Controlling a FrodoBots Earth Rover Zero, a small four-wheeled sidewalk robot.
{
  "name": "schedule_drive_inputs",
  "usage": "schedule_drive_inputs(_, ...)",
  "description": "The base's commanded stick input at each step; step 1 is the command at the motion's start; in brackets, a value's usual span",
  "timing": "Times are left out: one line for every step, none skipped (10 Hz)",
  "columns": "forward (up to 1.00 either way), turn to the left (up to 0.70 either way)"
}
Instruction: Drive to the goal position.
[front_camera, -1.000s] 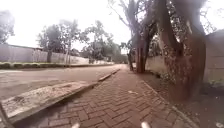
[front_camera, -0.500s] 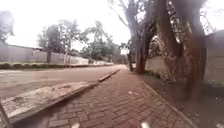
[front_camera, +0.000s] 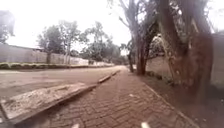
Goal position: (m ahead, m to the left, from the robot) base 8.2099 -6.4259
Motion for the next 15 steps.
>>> schedule_drive_inputs(0.50,0.00)
schedule_drive_inputs(0.50,0.00)
schedule_drive_inputs(0.50,0.14)
schedule_drive_inputs(0.50,0.15)
schedule_drive_inputs(0.50,-0.41)
schedule_drive_inputs(0.50,-0.46)
schedule_drive_inputs(0.50,0.02)
schedule_drive_inputs(0.50,0.06)
schedule_drive_inputs(0.50,0.10)
schedule_drive_inputs(0.50,0.02)
schedule_drive_inputs(0.50,0.00)
schedule_drive_inputs(0.50,0.00)
schedule_drive_inputs(0.50,0.00)
schedule_drive_inputs(0.50,0.00)
schedule_drive_inputs(0.50,0.00)
